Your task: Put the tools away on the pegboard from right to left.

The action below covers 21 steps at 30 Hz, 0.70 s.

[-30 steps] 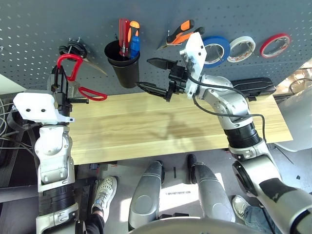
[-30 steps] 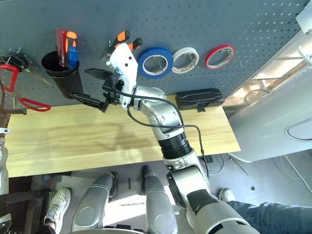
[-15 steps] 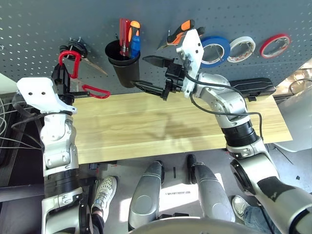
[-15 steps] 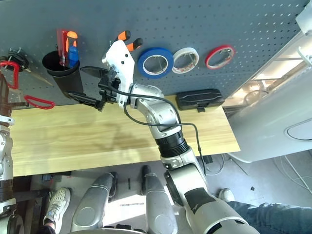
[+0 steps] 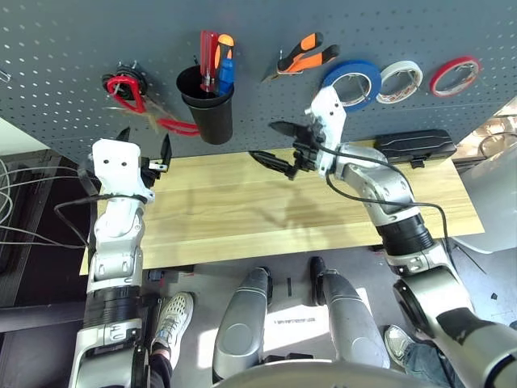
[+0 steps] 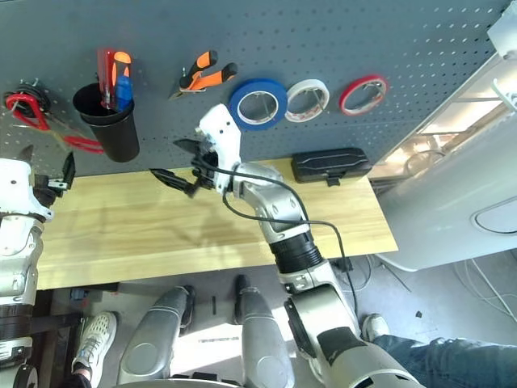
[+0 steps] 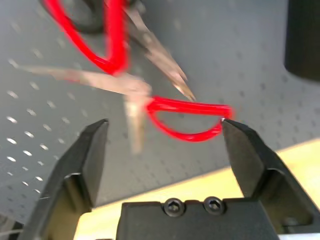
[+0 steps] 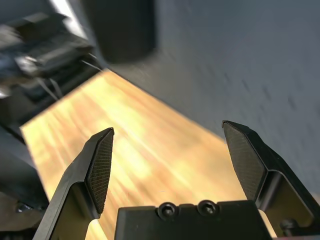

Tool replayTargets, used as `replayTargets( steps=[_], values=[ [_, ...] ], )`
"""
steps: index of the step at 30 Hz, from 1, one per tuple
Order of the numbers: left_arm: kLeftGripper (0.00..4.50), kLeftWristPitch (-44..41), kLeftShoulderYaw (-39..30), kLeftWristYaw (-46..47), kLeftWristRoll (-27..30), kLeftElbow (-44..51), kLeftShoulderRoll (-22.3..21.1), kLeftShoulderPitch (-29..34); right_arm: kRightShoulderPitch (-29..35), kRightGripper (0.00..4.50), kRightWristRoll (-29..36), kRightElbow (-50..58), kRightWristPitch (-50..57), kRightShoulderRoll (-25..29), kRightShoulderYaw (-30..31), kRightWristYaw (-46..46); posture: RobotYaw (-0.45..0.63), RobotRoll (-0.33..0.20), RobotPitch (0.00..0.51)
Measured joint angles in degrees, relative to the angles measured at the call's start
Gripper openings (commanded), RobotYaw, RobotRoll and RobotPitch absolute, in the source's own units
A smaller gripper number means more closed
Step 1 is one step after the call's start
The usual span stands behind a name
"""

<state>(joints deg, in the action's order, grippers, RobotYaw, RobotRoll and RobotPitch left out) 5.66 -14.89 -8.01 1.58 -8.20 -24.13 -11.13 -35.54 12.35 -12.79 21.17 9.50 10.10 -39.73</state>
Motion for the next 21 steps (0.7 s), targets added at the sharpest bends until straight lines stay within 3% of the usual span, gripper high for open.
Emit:
replayTargets(
  steps=[8,21],
  values=[
    [4.49,-2.09,3.74,-0.83,-1.41,-6.67,0.50,-2.29,1.72,4.50,-3.21,-9.41,-4.52,0.13,-4.76,10.30,0.18,0.000,0.297],
    [4.49,-5.89,6.48,0.79,-2.94,-25.84,2.24,-13.63,-4.50,4.50,-5.57,-30.62,-10.43,6.64,-14.89,23.90,0.13,0.000,0.300]
  ],
)
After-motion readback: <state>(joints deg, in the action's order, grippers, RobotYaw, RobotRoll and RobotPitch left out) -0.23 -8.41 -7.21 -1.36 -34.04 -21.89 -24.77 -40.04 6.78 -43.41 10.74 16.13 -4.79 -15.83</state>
